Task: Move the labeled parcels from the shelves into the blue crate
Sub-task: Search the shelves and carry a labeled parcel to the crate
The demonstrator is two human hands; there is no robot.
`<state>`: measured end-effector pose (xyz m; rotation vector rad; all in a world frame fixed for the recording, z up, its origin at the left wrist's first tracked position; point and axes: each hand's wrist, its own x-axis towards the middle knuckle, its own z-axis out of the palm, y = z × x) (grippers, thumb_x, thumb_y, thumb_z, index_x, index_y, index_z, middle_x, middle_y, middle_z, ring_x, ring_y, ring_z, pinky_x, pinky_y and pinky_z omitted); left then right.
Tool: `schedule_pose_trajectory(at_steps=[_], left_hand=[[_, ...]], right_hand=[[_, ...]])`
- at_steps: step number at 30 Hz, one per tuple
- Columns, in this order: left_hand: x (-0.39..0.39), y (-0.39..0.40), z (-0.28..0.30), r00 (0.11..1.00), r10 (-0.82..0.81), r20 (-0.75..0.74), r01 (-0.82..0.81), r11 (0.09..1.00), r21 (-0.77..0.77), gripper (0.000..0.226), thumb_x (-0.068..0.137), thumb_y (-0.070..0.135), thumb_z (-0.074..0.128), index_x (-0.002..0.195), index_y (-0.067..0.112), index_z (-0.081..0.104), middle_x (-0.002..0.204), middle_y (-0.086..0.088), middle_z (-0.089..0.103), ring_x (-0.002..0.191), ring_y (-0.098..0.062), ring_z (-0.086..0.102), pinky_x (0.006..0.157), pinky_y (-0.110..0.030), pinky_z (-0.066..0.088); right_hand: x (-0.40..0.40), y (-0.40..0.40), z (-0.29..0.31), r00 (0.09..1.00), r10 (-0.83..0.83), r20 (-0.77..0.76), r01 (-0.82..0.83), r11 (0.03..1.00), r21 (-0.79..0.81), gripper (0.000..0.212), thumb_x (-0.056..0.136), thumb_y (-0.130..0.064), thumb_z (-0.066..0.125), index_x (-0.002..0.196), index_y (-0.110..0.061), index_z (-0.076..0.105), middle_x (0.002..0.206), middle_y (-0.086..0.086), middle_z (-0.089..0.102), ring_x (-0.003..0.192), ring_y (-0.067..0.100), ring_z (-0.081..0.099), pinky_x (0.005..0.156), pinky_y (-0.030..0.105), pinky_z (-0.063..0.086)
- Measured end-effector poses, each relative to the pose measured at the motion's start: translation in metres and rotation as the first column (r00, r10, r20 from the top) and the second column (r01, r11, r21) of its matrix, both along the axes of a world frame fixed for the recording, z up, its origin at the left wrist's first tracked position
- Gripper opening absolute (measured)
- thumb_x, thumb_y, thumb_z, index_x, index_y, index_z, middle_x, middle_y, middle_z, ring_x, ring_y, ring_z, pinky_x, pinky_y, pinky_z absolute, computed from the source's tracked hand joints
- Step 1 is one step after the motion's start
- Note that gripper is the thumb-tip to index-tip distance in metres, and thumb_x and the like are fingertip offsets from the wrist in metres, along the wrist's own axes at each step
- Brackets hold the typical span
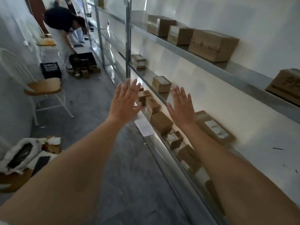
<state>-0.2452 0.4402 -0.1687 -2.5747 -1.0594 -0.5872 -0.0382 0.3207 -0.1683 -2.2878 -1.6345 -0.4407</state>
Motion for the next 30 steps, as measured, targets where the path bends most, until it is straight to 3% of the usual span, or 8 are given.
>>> schedule_pose_trajectory(at_steps=[6, 10, 15, 19, 23, 27, 30], left_hand=[[-0.001, 0.079, 0.002, 0.997, 0.071, 0.014, -0.071, 0.997, -0.012, 0.071, 0.096, 0.052, 0.024, 0.154, 0.016, 0.003, 0.162, -0.005, 0.0, 0.149, -0.025, -0.005, 0.121, -0.047, 0.0], [0.014, 0.124, -0.009, 0.996, 0.087, 0.01, -0.087, 0.996, -0.022, 0.072, 0.096, 0.052, 0.024, 0.154, 0.015, 0.0, 0.162, -0.005, -0.003, 0.149, -0.026, -0.007, 0.121, -0.047, -0.002], [0.034, 0.187, -0.02, 0.988, 0.153, -0.008, -0.153, 0.988, -0.032, 0.074, 0.093, 0.055, 0.017, 0.154, 0.017, -0.001, 0.162, -0.005, -0.003, 0.149, -0.025, -0.008, 0.121, -0.048, 0.0], [0.055, 0.231, -0.027, 0.983, 0.185, -0.014, -0.185, 0.979, -0.085, 0.074, 0.093, 0.054, 0.018, 0.154, 0.017, 0.0, 0.162, -0.004, -0.004, 0.148, -0.024, -0.011, 0.121, -0.046, -0.003], [0.067, 0.283, -0.037, 0.985, 0.159, -0.062, -0.164, 0.982, -0.091, 0.074, 0.092, 0.055, 0.012, 0.154, 0.017, 0.0, 0.162, -0.004, -0.003, 0.148, -0.024, -0.01, 0.121, -0.047, -0.002], [0.067, 0.349, -0.049, 0.982, 0.187, -0.039, -0.191, 0.972, -0.137, 0.074, 0.092, 0.055, 0.015, 0.154, 0.017, 0.0, 0.162, -0.004, -0.003, 0.149, -0.024, -0.009, 0.121, -0.046, -0.003], [0.064, 0.405, -0.063, 0.983, 0.166, -0.079, -0.176, 0.974, -0.142, 0.074, 0.093, 0.056, 0.017, 0.154, 0.017, -0.002, 0.162, -0.003, -0.004, 0.148, -0.024, -0.01, 0.121, -0.046, -0.004]], right_hand=[[0.002, 0.089, -0.002, 0.999, 0.01, -0.035, -0.01, 1.0, 0.018, 0.062, 0.104, -0.042, 0.027, 0.155, -0.012, 0.01, 0.163, 0.006, 0.005, 0.151, 0.021, 0.0, 0.118, 0.038, -0.004], [0.017, 0.147, -0.01, 0.995, 0.056, -0.079, -0.054, 0.998, 0.021, 0.062, 0.104, -0.038, 0.03, 0.155, -0.013, 0.008, 0.163, 0.006, 0.005, 0.151, 0.021, 0.0, 0.123, 0.043, 0.001], [0.039, 0.229, -0.026, 0.974, 0.105, -0.2, -0.096, 0.994, 0.056, 0.066, 0.102, -0.042, 0.035, 0.155, -0.013, 0.009, 0.163, 0.006, 0.008, 0.151, 0.021, 0.002, 0.123, 0.039, 0.003], [0.049, 0.291, -0.043, 0.955, 0.119, -0.272, -0.109, 0.993, 0.054, 0.065, 0.101, -0.042, 0.035, 0.155, -0.016, 0.01, 0.164, 0.004, 0.008, 0.151, 0.023, 0.003, 0.121, 0.05, 0.01], [0.051, 0.347, -0.055, 0.936, 0.122, -0.33, -0.115, 0.993, 0.042, 0.064, 0.103, -0.04, 0.035, 0.156, -0.015, 0.009, 0.164, 0.004, 0.005, 0.151, 0.02, -0.001, 0.118, 0.036, -0.005], [0.06, 0.416, -0.078, 0.931, 0.133, -0.341, -0.14, 0.99, 0.005, 0.07, 0.1, -0.045, 0.039, 0.155, -0.016, 0.007, 0.164, 0.005, 0.004, 0.151, 0.021, -0.001, 0.122, 0.04, 0.002], [0.066, 0.467, -0.096, 0.946, 0.096, -0.309, -0.118, 0.991, -0.055, 0.073, 0.099, -0.048, 0.04, 0.155, -0.015, 0.008, 0.164, 0.005, 0.005, 0.151, 0.021, -0.002, 0.117, 0.034, -0.006]])
